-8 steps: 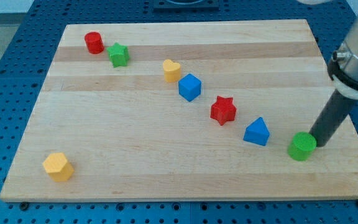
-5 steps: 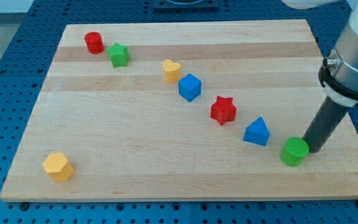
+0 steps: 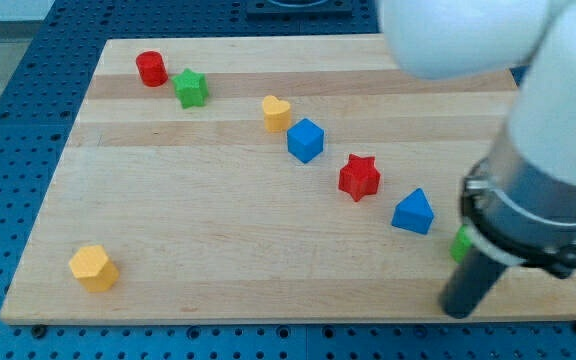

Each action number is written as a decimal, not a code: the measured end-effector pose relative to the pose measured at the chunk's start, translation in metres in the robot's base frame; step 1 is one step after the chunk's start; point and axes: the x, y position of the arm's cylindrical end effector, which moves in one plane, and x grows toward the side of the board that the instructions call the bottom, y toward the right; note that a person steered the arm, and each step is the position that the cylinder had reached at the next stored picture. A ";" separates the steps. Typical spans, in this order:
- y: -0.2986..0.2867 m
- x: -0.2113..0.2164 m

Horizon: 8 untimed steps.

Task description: Move your arm to the bottom left

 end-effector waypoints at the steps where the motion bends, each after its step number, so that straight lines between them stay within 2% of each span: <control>1: -0.041 0.000; 2: -0.070 0.000; 3: -0.105 -0.058; 4: -0.179 -0.105; 5: -0.271 -0.135; 6: -0.367 -0.128; 7: -0.431 -0.070; 8: -0.406 -0.018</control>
